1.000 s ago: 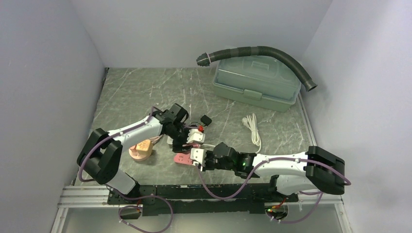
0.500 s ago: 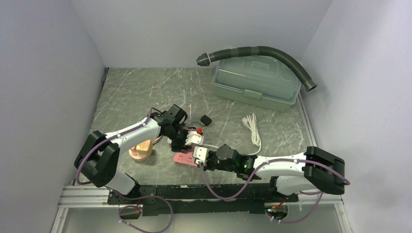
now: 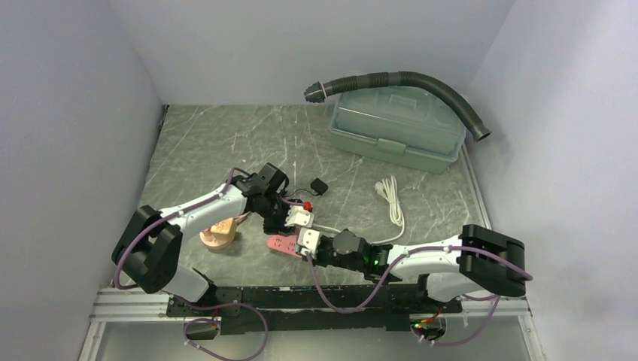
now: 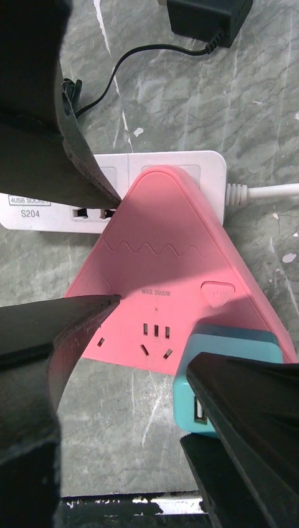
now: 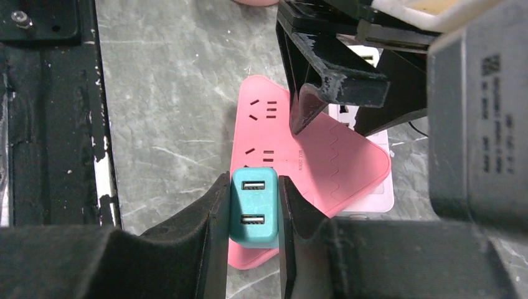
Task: Insert the plug
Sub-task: Insert the plug into the socket.
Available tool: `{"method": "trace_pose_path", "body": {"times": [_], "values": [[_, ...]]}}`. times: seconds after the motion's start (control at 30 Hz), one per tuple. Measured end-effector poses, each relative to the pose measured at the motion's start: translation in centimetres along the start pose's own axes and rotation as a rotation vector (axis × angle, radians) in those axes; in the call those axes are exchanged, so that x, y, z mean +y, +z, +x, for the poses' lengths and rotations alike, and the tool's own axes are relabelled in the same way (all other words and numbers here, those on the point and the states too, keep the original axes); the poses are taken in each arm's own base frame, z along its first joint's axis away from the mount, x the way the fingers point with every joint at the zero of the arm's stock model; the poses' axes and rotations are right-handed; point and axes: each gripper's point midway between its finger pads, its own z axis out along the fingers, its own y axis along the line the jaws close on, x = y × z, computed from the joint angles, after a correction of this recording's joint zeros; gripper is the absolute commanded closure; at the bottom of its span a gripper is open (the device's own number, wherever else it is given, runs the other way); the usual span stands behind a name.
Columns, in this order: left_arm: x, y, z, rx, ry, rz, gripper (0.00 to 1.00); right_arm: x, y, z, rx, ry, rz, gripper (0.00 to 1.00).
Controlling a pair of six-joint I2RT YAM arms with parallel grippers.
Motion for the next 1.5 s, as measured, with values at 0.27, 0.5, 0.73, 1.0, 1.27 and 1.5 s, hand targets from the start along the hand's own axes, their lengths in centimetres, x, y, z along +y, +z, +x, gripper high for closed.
{"method": "trace_pose_path", "body": {"times": [0.27, 0.5, 0.73, 1.0, 1.27, 1.5], "values": [[0.0, -0.1, 0.0, -0.001, 0.008, -0.006, 0.49, 0.0, -0.1, -0.3, -0.048, 0.055, 0.017, 1.00], [-0.1, -0.1, 0.1, 0.001, 0.007, -0.004, 0.51, 0.3, 0.2, -0.1, -0.058, 0.120, 0.020, 1.00], [-0.1, -0.2, 0.2, 0.009, 0.011, -0.009, 0.51, 0.3, 0.7, -0.2, -0.073, 0.194, 0.025, 1.00], [-0.1, -0.6, 0.5, 0.027, 0.009, -0.023, 0.49, 0.4, 1.2, -0.4, -0.078, 0.231, 0.083, 0.70], [-0.9, -0.9, 0.9, 0.049, -0.002, -0.020, 0.49, 1.0, 0.5, 1.5, 0.008, 0.238, 0.099, 0.43], [-1.6, -0.9, 1.1, 0.060, -0.033, 0.002, 0.50, 1.1, -0.8, 2.9, 0.108, 0.205, 0.089, 0.00]]}}
